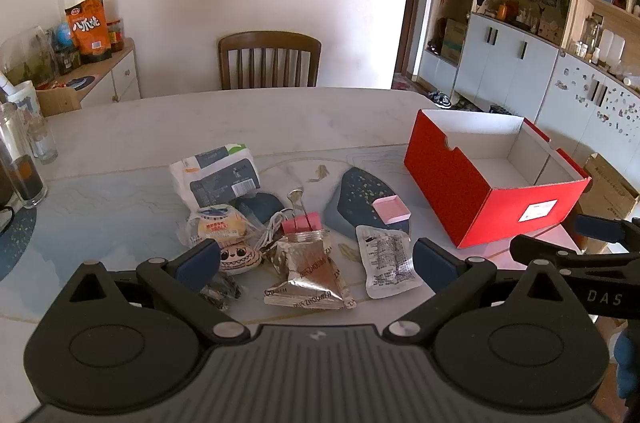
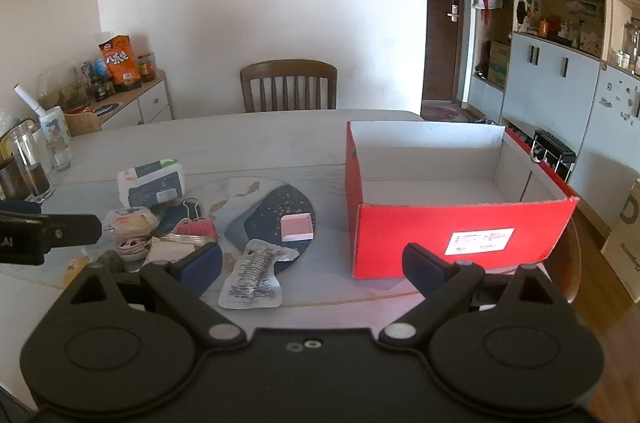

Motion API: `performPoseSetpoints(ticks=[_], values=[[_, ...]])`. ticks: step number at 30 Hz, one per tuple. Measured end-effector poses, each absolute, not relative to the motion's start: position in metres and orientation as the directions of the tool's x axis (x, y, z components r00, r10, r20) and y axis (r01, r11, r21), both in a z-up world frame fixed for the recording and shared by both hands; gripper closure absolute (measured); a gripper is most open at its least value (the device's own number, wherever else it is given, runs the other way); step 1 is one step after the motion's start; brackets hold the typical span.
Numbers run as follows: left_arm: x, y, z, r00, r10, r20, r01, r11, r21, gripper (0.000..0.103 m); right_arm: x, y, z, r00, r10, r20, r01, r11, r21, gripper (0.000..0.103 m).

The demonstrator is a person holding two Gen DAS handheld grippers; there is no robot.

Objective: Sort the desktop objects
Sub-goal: 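Move left tool toward yellow chick toy while right tool approaches white printed packet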

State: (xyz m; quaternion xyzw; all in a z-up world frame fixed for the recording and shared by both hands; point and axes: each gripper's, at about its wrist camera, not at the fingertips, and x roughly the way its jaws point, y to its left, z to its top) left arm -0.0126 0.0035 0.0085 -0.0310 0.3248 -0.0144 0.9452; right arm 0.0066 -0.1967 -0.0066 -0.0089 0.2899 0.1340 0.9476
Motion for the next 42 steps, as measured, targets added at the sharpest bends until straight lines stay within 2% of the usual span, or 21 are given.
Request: performPoseSetpoints(ticks=[15, 27, 42], values=[[-0.013, 0.011, 0.001, 0.798, -0.028, -0.602, 0.003, 0.999, -0.042, 0.0, 0.018, -0.185, -0.013, 0.759, 0.316, -0.57, -0.339, 0.938, 0.069, 0.006], [0.015, 0.048, -0.048, 0.737, 0.014, -0.676, 0.002, 1.0, 0.023, 0.0, 0.051, -0.154, -0.043, 0.706, 0.295, -0.643, -0.34, 0.939, 0.057, 0.006], [0.062, 0.075, -0.085, 0.66, -0.003, -0.751, 0.07, 0.996, 0.058, 0.001, 0.096, -0.116, -0.079, 0.648, 0.227, -0.728, -0.295, 0.955, 0.036, 0.008]])
